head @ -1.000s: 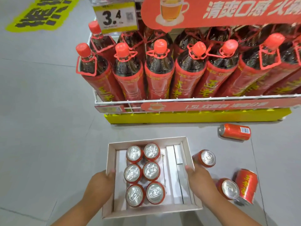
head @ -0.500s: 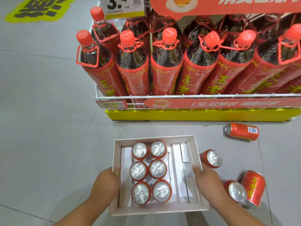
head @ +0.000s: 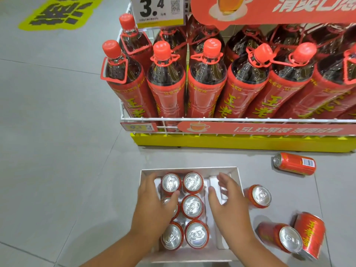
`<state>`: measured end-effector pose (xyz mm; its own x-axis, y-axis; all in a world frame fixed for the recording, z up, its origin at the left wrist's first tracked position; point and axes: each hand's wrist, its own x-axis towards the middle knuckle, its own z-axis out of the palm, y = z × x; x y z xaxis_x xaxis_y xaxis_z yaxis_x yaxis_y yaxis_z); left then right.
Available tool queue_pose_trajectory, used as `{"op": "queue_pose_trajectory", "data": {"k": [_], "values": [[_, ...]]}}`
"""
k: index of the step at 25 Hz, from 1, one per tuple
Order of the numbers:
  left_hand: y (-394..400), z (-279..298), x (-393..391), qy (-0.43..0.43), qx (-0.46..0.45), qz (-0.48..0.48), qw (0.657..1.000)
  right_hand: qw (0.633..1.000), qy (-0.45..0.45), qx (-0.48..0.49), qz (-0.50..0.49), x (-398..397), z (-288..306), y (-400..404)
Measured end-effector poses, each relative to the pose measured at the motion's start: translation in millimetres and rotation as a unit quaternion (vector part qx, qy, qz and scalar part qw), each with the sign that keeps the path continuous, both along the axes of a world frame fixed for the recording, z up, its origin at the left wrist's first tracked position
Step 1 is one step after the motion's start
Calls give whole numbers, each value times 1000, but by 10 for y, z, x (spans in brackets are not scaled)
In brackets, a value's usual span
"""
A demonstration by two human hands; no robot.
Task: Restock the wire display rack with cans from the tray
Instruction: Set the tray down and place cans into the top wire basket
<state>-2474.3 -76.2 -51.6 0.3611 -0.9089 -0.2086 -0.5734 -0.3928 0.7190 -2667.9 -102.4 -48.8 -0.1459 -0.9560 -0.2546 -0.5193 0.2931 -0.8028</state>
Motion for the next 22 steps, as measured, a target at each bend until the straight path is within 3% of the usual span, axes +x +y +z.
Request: {"op": "queue_pose_trajectory", "data": {"k": [4,8,12,22], "values": [[-107,-284,-88,29,60,29,997,996,-26,82,35,276,-283,-122],[-259,-443,-108,65,70,73,993,995,-12,81,48,444,-501,-217],[-315,-544,-99,96,96,58,989,995,-32,87,42,467,-668,-271],[-231,-333,-108,117,38,83,989,995,-88,52,-7,364,-583,-221]]}}
